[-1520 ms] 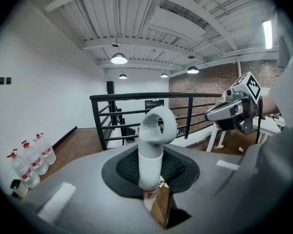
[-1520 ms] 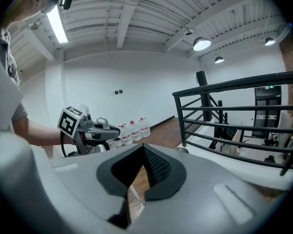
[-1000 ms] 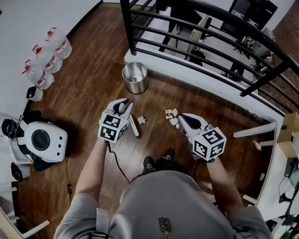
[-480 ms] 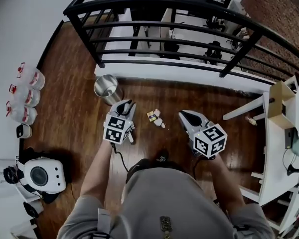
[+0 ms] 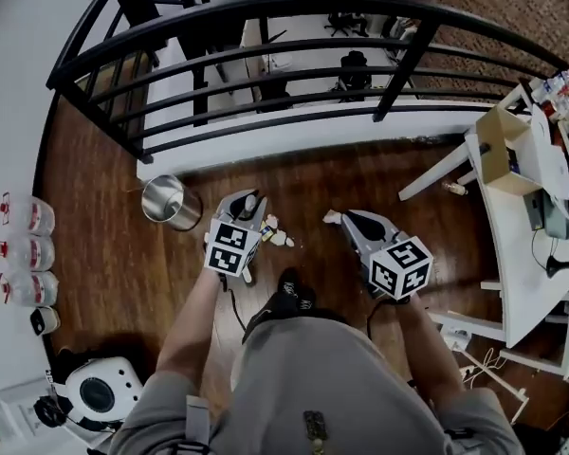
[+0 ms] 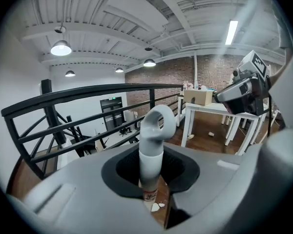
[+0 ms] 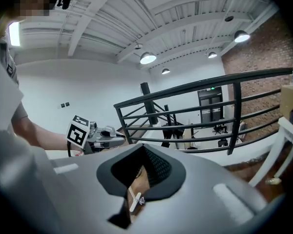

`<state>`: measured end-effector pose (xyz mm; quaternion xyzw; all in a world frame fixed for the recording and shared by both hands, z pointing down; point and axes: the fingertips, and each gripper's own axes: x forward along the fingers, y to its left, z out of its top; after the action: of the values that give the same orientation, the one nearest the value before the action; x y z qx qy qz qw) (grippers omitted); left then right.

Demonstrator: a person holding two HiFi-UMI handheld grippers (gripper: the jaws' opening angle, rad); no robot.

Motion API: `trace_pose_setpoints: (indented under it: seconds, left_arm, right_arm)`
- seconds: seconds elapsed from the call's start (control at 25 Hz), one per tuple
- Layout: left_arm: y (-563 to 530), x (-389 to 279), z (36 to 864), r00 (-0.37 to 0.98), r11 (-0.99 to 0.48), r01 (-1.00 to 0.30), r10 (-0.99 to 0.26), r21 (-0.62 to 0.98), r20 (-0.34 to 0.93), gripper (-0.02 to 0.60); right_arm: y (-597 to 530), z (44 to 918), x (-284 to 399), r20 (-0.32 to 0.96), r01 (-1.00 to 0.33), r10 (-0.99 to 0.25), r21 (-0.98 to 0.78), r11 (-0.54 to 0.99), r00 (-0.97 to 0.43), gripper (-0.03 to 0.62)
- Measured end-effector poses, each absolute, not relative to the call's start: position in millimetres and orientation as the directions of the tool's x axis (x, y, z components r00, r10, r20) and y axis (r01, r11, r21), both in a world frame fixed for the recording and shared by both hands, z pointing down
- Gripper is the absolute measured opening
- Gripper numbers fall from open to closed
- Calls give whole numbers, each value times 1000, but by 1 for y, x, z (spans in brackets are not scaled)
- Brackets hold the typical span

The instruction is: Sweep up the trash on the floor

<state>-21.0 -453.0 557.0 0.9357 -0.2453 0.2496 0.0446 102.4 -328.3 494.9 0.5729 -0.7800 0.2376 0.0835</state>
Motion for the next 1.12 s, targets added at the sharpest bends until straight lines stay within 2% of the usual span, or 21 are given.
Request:
trace_pose_setpoints:
  seconds: [0.52,1.12]
  left_arm:
    - [-445,83,546,874,-970,-242,-218,1,434,66]
    - [-421,190,534,905,-990,-142,-130,1,406,65]
  right_arm:
    - [-335,484,146,420,-971,-897,-238,38,-138,0]
    - [-305,477,243,405,-973,-913,-227,-48,-49,0]
